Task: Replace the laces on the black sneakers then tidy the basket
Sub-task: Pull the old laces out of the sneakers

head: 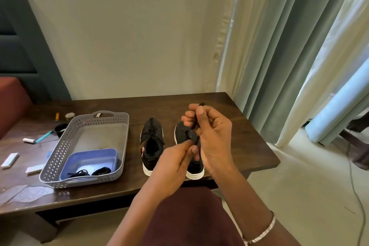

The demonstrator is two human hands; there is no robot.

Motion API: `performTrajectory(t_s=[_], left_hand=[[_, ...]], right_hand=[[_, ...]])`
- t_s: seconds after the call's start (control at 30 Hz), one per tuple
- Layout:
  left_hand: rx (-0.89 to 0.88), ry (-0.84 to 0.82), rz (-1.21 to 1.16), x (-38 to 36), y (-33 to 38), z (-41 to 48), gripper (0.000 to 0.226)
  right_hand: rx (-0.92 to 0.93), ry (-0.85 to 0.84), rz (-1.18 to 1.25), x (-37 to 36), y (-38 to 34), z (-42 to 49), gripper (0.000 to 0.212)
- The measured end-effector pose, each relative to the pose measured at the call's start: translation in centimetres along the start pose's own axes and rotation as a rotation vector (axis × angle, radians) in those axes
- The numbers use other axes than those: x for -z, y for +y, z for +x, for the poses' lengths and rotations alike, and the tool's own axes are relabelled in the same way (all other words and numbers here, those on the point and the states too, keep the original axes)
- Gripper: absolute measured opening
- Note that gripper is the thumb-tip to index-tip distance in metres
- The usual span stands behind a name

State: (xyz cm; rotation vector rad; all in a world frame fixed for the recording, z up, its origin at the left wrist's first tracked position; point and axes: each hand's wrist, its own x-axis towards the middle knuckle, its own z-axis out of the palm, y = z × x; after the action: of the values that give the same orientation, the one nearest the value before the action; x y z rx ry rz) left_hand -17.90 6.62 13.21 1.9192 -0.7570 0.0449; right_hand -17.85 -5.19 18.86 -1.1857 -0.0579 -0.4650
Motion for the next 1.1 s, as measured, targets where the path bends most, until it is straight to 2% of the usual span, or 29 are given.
performTrajectory(t_s=[0.07,0.13,0.17,0.23,0.33,0.4,0.47,0.57,0.67,0.73,0.8,0.9,1.03,1.1], left_hand=[[-0.024,0.022,0.107,1.0,-0.1,0.0,0.035],[-0.047,0.040,0.234,2.7,0.0,0.2,0.034],[-0.058,0.037,0.301,3.5,0.2,0.4,0.036],[-0.073,0.031,0.408,5.1,0.4,0.7,0.036],[-0.091,0.055,0.487,6.8,0.6,1.4,0.033],[-0.095,0.064,0.510,7.4,0.6,2.0,0.033],[-0.107,0.073,0.451,7.6,0.8,2.6,0.033],[-0.118,0.105,0.213,6.3,0.7,3.0,0.031],[-0.047,0.117,-0.006,4.1,-0.2,2.6,0.029],[0.012,0.093,-0.082,2.7,-0.7,1.8,0.024],[0.064,0.065,-0.135,1.7,-0.4,1.0,0.019],[0.063,0.021,-0.067,1.1,-0.7,0.0,0.029],[0.048,-0.091,0.182,2.2,-0.8,-0.3,0.031],[0.015,-0.140,0.268,2.5,-0.1,-0.2,0.031]], right_hand=[[0.210,-0.062,-0.425,1.0,1.2,-0.4,0.018],[0.404,-0.205,-0.775,2.3,2.3,-0.9,0.017],[0.461,-0.282,-0.887,3.0,2.8,-1.3,0.018],[0.442,-0.386,-0.957,3.8,3.4,-2.0,0.022],[0.311,-0.449,-0.915,4.3,2.9,-2.8,0.032],[0.103,-0.528,-0.763,4.1,1.7,-3.0,0.032],[-0.167,-0.562,-0.410,3.7,0.3,-3.0,0.031],[-0.466,-0.494,0.207,2.9,-1.4,-2.7,0.024],[-0.579,-0.415,0.609,2.1,-1.6,-2.0,0.018],[-0.588,-0.363,0.729,1.7,-1.5,-1.5,0.016],[-0.566,-0.320,0.707,1.7,-1.6,-1.1,0.016],[-0.492,-0.263,0.470,1.9,-1.6,-0.6,0.019],[-0.172,-0.153,0.140,2.6,-0.2,-0.1,0.021],[-0.081,-0.154,-0.015,2.6,0.7,-0.4,0.022]])
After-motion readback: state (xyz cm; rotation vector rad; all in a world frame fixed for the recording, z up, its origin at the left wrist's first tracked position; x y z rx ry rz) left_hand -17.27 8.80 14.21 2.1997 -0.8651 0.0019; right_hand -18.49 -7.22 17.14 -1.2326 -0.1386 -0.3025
